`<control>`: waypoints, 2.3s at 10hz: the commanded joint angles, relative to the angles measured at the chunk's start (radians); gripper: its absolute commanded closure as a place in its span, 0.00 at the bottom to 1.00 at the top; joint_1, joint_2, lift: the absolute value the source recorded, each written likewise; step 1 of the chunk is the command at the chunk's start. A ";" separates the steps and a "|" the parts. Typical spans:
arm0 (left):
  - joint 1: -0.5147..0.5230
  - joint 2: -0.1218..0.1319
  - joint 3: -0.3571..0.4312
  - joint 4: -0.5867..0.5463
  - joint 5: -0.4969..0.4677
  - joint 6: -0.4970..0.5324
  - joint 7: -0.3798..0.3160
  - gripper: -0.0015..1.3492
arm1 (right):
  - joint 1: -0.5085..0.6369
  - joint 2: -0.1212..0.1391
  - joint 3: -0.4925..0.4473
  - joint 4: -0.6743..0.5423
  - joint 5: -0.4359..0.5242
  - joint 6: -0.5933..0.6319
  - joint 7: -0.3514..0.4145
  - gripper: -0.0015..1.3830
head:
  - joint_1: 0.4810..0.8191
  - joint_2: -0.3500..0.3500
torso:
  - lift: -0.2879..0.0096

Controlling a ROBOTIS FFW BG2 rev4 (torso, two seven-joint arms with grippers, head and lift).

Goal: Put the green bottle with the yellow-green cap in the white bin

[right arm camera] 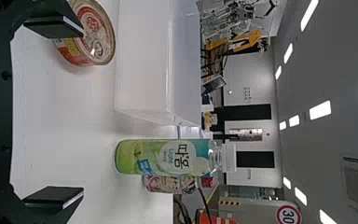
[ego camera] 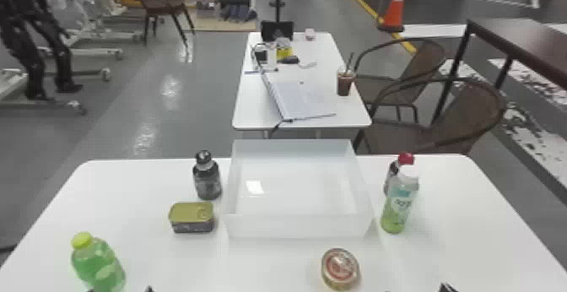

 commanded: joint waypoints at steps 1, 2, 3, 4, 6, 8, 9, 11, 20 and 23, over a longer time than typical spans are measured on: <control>0.000 -0.003 -0.001 0.003 0.000 0.000 0.018 0.09 | 0.000 0.000 0.000 0.001 -0.002 0.000 0.000 0.08 | 0.20 0.50 | 0.63; -0.001 -0.003 -0.001 0.011 0.003 -0.006 0.035 0.09 | -0.002 0.002 0.000 0.001 -0.002 0.000 0.000 0.08 | 0.20 0.50 | 0.63; -0.007 -0.003 -0.002 0.020 0.004 -0.014 0.052 0.09 | -0.002 0.002 0.000 0.001 -0.002 0.000 0.000 0.08 | 0.20 0.50 | 0.63; -0.029 -0.003 0.004 0.035 0.004 -0.018 0.059 0.09 | -0.002 0.002 0.000 0.001 -0.003 0.000 0.000 0.08 | 0.20 0.50 | 0.63; -0.066 -0.003 0.005 0.066 0.007 -0.031 0.090 0.09 | -0.002 0.000 0.000 0.003 -0.005 0.000 0.000 0.08 | 0.20 0.50 | 0.63; -0.085 -0.003 -0.001 0.084 -0.005 -0.038 0.142 0.09 | -0.003 0.002 0.002 0.004 -0.006 0.000 0.000 0.08 | 0.20 0.50 | 0.63; -0.098 -0.003 -0.001 0.101 -0.014 -0.046 0.167 0.09 | -0.003 0.002 0.002 0.004 -0.006 0.000 0.000 0.08 | 0.20 0.50 | 0.63; -0.128 -0.003 0.004 0.137 -0.026 -0.057 0.210 0.09 | -0.003 0.002 0.002 0.006 -0.008 0.000 0.000 0.08 | 0.20 0.50 | 0.63; -0.217 -0.003 0.036 0.227 -0.082 -0.066 0.314 0.12 | -0.006 0.002 0.003 0.009 -0.011 0.000 0.000 0.08 | 0.20 0.50 | 0.63; -0.216 -0.003 0.038 0.227 -0.079 -0.051 0.314 0.46 | -0.006 0.002 0.003 0.009 -0.011 0.000 0.000 0.08 | 0.20 0.50 | 0.63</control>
